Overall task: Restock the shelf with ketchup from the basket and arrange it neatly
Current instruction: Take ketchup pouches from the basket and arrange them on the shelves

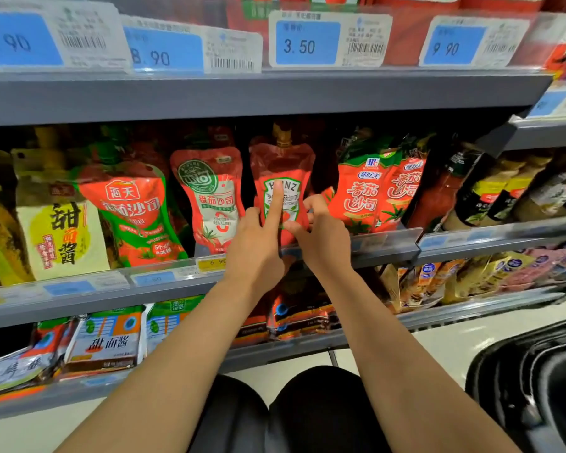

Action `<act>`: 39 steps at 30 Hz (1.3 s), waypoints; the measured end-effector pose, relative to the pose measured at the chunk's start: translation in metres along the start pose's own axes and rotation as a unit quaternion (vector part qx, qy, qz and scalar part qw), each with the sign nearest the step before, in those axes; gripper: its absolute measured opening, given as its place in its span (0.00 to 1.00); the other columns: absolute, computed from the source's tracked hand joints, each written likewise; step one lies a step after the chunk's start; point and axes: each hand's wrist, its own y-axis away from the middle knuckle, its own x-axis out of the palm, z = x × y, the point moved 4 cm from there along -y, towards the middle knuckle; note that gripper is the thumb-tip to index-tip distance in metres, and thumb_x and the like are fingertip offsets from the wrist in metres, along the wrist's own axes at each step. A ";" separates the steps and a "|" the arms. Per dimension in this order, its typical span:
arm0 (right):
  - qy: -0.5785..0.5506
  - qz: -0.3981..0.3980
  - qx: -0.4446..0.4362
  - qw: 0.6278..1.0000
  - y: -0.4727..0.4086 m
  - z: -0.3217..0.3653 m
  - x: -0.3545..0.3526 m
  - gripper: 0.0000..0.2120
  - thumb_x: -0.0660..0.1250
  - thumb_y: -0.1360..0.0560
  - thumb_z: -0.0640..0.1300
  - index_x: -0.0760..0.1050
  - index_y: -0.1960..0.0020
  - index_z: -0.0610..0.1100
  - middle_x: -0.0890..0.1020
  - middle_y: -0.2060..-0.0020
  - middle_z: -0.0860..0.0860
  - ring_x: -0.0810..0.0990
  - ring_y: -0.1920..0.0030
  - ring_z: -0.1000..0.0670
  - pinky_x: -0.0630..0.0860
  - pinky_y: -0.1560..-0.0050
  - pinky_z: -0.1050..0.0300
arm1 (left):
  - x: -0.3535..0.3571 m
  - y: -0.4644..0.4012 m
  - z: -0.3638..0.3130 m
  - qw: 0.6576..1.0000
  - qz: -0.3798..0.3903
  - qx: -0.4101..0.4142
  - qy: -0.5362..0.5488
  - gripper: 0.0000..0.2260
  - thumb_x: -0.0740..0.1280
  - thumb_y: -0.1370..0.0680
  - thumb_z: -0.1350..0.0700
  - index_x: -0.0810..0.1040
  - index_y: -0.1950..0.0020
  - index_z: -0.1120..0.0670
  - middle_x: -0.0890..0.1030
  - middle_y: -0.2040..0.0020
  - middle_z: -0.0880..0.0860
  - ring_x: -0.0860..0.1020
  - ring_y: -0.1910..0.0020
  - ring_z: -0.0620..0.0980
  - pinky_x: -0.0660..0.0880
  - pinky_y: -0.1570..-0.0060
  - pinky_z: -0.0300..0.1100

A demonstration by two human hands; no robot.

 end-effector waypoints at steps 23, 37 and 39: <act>-0.044 0.063 0.011 0.997 0.128 -0.015 -0.204 0.09 0.69 0.26 0.47 0.77 0.46 0.50 0.79 0.56 0.56 0.78 0.56 0.58 0.74 0.54 0.65 | -0.039 0.068 -0.112 0.998 -0.036 0.021 0.045 0.31 0.68 0.24 0.54 0.60 0.24 0.54 0.68 0.34 0.62 0.67 0.37 0.62 0.68 0.41 0.53; -0.014 -0.012 0.426 0.905 0.205 -0.313 -0.259 0.09 0.69 0.26 0.47 0.76 0.51 0.43 0.78 0.56 0.47 0.76 0.51 0.46 0.70 0.53 0.57 | 0.076 0.106 -0.306 0.870 0.230 0.436 -0.016 0.27 0.55 0.25 0.37 0.71 0.30 0.46 0.72 0.29 0.54 0.68 0.29 0.54 0.64 0.33 0.64; 0.015 0.054 0.480 0.876 0.232 -0.349 -0.229 0.13 0.66 0.24 0.47 0.76 0.42 0.42 0.79 0.47 0.44 0.77 0.43 0.44 0.71 0.47 0.56 | 0.082 0.103 -0.305 0.882 0.232 0.410 -0.020 0.28 0.55 0.25 0.37 0.68 0.28 0.45 0.69 0.27 0.52 0.63 0.26 0.52 0.59 0.29 0.61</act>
